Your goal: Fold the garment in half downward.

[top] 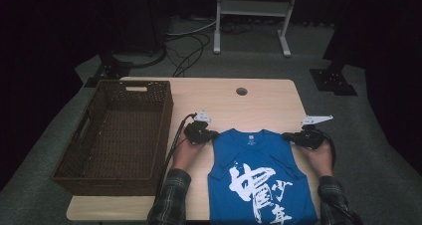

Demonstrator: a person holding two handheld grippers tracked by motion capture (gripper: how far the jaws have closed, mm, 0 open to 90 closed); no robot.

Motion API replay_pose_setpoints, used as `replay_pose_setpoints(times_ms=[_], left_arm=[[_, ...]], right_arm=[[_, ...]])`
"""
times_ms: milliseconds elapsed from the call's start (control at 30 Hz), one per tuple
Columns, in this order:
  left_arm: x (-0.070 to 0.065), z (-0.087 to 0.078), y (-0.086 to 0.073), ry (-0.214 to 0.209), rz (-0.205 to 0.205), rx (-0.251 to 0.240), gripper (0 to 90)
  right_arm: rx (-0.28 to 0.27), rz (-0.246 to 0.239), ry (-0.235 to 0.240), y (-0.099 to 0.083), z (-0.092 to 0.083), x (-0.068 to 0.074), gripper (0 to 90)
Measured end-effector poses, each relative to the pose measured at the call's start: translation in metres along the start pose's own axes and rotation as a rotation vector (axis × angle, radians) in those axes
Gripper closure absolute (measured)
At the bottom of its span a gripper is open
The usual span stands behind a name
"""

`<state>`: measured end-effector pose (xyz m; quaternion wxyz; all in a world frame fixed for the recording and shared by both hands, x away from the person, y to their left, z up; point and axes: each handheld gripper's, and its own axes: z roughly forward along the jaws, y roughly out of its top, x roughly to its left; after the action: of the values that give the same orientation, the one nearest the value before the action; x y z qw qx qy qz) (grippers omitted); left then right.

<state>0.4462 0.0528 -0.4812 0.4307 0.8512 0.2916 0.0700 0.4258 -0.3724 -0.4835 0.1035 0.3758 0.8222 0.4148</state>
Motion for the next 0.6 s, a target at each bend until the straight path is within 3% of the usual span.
replay_pose_setpoints(times_ms=[267, 600], left_arm=[[0.012, 0.006, 0.007, 0.063, -0.041, -0.01, 87.2], [0.026, 0.013, 0.015, 0.09, -0.084, -0.018, 87.2]], right_arm=[[0.007, -0.009, -0.05, 0.013, 0.011, -0.007, 86.9], [-0.005, -0.005, -0.082, 0.023, 0.021, -0.015, 86.9]])
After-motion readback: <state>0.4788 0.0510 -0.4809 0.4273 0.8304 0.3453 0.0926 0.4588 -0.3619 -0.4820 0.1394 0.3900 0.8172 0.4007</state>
